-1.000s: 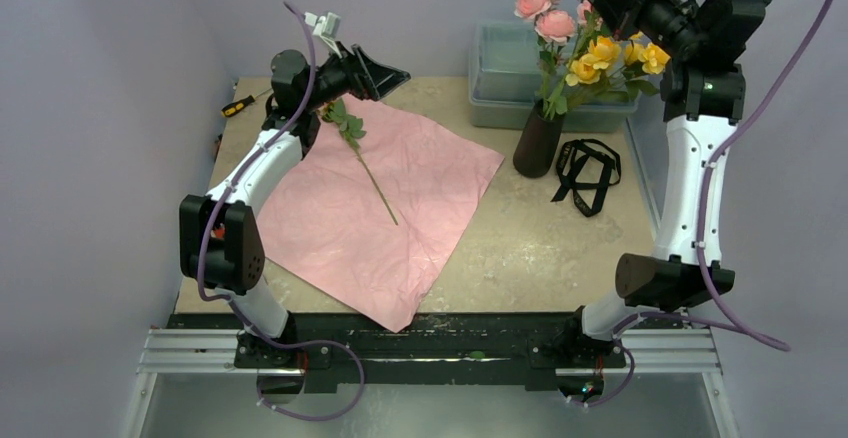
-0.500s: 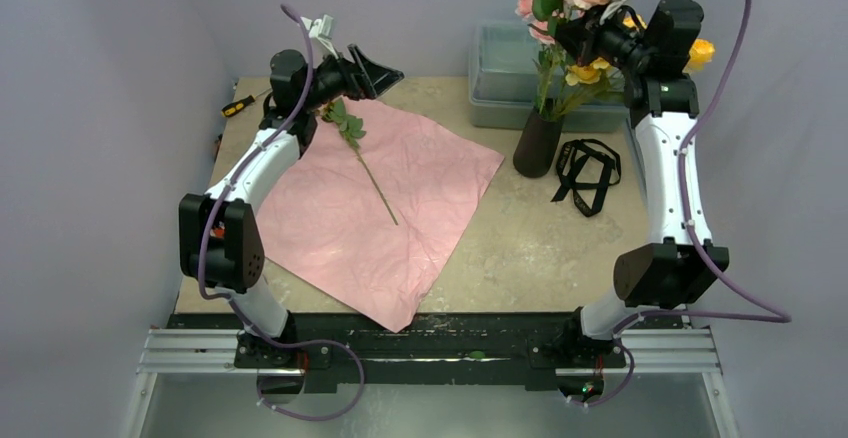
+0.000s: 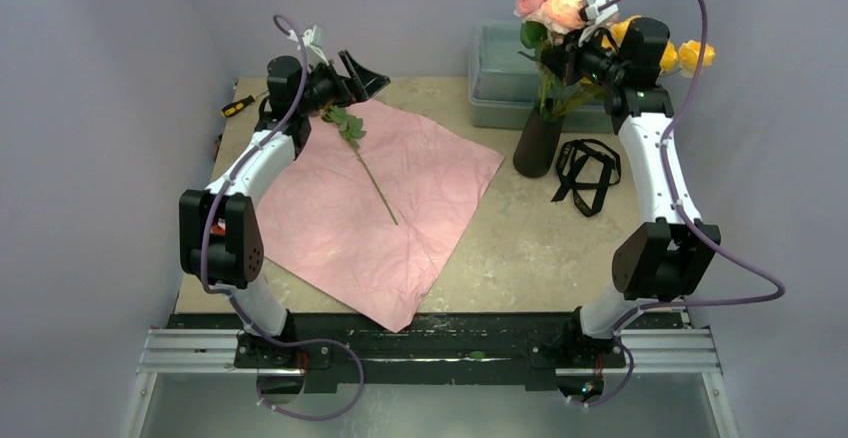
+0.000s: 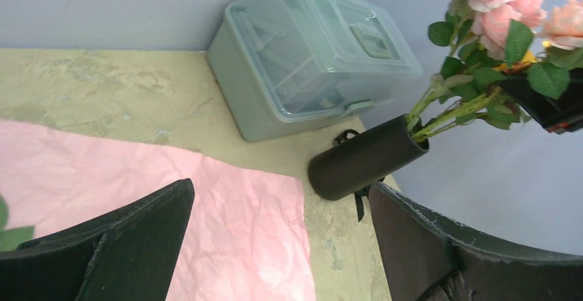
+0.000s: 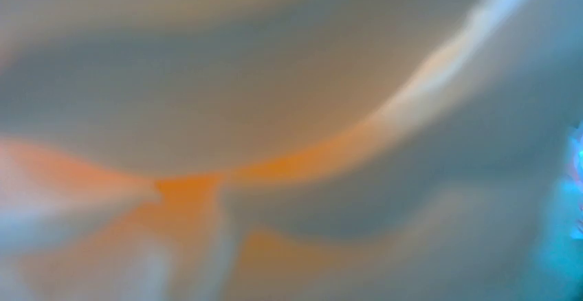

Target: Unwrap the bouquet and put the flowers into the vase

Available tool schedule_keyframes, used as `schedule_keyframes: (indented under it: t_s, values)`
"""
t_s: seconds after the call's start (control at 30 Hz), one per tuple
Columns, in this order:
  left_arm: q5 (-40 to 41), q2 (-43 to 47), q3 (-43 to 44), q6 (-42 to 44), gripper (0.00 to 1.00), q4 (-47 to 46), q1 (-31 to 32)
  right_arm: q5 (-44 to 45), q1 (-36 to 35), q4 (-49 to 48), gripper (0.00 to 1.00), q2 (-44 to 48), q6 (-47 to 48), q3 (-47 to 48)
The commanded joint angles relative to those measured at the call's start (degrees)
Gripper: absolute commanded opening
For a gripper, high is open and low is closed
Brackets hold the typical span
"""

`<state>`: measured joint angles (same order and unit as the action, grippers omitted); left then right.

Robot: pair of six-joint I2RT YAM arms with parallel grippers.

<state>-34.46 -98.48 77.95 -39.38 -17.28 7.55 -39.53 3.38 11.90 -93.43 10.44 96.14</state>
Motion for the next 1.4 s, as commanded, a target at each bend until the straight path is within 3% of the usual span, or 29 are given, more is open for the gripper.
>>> schedule_keyframes:
  t_s: [0.0, 0.2, 0.4, 0.57, 0.67, 0.77, 0.87, 1.37]
  values:
    - [3.8, -0.8, -1.0, 0.8, 1.00, 2.5, -1.4, 1.5, -0.2, -0.6, 0.05, 1.1, 1.5, -1.6]
    - [9.6, -1.4, -1.0, 2.9, 1.00, 7.7, -3.0, 1.5, -0.2, 0.2, 0.51, 2.6, -0.6, -0.8]
    - [17.6, -1.9, -0.1, 8.4, 0.94, 14.3, -3.4, 2.7, -0.1, 0.7, 0.75, 6.2, -2.4, -0.4]
    - [26.4, -3.8, 1.7, 12.1, 0.89, 22.3, -3.4, 4.1, 0.1, 1.9, 0.88, 8.7, -3.9, 1.3]
    - [29.8, -5.0, 2.2, 12.8, 0.85, 23.9, -3.4, 4.5, 0.4, 2.6, 0.92, 10.2, -4.9, 1.9]
    - [33.6, -7.6, 3.5, 11.0, 0.69, 25.2, -3.2, 4.7, 0.5, 2.7, 0.95, 11.9, -5.9, 1.8]
    - [35.1, -10.4, 5.7, 10.4, 0.60, 27.0, -2.7, 5.0, 0.5, 3.0, 0.96, 13.1, -7.2, 1.8]
    - [50.9, -22.0, 11.3, 14.4, 0.60, 24.1, 4.0, 5.8, 0.5, 5.0, 0.98, 15.0, -9.0, 2.4]
